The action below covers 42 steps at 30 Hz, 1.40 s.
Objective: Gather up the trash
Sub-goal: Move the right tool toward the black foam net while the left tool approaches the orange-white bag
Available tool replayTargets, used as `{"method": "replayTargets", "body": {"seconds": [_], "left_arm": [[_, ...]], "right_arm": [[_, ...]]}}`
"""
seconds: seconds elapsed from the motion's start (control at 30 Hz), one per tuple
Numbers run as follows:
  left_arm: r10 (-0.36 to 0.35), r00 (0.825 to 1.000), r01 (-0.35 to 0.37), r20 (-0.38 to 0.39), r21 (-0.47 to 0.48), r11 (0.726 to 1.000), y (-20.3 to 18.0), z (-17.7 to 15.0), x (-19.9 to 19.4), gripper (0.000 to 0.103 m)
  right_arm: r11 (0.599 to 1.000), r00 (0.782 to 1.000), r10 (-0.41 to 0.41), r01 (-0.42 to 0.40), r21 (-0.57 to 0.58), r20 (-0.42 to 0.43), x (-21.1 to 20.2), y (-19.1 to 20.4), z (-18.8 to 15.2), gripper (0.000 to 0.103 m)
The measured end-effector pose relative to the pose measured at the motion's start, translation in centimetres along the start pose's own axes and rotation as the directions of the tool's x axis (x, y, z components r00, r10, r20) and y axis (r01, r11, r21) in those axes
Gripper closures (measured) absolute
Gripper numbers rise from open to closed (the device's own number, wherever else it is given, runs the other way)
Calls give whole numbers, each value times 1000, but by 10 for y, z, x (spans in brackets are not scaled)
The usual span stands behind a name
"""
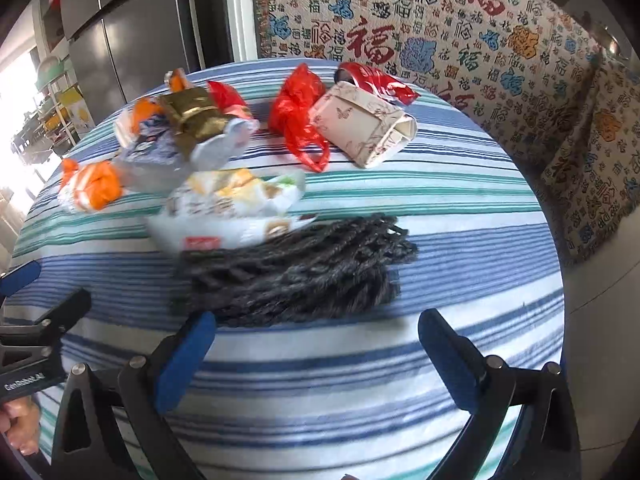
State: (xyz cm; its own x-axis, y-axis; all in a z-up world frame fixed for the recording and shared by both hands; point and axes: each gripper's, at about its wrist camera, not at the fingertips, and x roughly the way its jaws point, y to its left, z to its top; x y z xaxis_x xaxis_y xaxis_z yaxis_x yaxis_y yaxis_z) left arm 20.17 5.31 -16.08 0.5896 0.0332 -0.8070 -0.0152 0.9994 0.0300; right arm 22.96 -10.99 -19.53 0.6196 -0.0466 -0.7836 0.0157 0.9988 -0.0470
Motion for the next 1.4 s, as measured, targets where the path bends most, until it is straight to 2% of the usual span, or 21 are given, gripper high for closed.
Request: {"method": "replayTargets", "body": {"seconds": [0.2, 0.3, 0.47, 0.53, 0.6, 0.67, 0.73, 0.8, 0.93, 1.0, 1.1, 1.2, 1.27, 1.33, 1.4], "left_arm": [[-40, 999, 40, -8, 24, 999, 2, 18, 15, 0], [-58, 998, 59, -17, 51, 997, 2, 24, 19, 0], [-111, 993, 114, -31, 128, 985, 2, 23, 17, 0], [-166, 984, 176, -66, 211, 962, 7, 22, 15, 0], [-218, 968, 245, -120, 303, 921, 14, 23, 14, 0], [-239, 959, 279, -154, 353, 893, 25, 27, 15, 0], [-251, 953, 297, -168, 377, 877, 40, 33, 20, 0], [-249, 954, 294, -165, 378, 878, 53, 50, 31, 0], [-230, 966, 258, -121, 330, 908, 75, 85, 58, 0], [-247, 964, 264, -93, 341, 902, 76, 94, 67, 0], [-294, 952, 301, -82, 410, 861, 60, 98, 71, 0], [-330, 940, 321, -82, 535, 782, 32, 98, 67, 0], [-339, 938, 308, -68, 610, 730, 14, 95, 63, 0], [-348, 934, 325, -87, 614, 719, 9, 95, 63, 1], [-382, 911, 394, -152, 592, 703, 6, 91, 62, 1]], "right_arm": [[999, 1000, 3, -3, 44, -14, 14, -48, 11, 0], [998, 999, -32, 31, 57, 5, 20, -65, 13, 0], [998, 998, -28, 26, 55, 47, 17, -71, 5, 0], [998, 998, -29, 26, 58, 60, 15, -69, 1, 0], [998, 998, -29, 25, 59, 61, 15, -71, 2, 0], [998, 998, -28, 24, 59, 61, 15, -72, 3, 0], [998, 998, -30, 26, 58, 62, 15, -71, 2, 0], [998, 998, -30, 26, 59, 62, 15, -72, 3, 0], [998, 998, -30, 26, 59, 62, 15, -73, 2, 0], [998, 998, -30, 26, 60, 62, 15, -73, 2, 0], [998, 998, -30, 26, 60, 62, 15, -73, 3, 0], [998, 998, -30, 26, 60, 62, 15, -73, 3, 0], [998, 998, -29, 26, 60, 62, 16, -73, 3, 0], [998, 998, -29, 26, 60, 62, 16, -73, 3, 0], [998, 998, -30, 26, 60, 63, 16, -73, 3, 0]]}}
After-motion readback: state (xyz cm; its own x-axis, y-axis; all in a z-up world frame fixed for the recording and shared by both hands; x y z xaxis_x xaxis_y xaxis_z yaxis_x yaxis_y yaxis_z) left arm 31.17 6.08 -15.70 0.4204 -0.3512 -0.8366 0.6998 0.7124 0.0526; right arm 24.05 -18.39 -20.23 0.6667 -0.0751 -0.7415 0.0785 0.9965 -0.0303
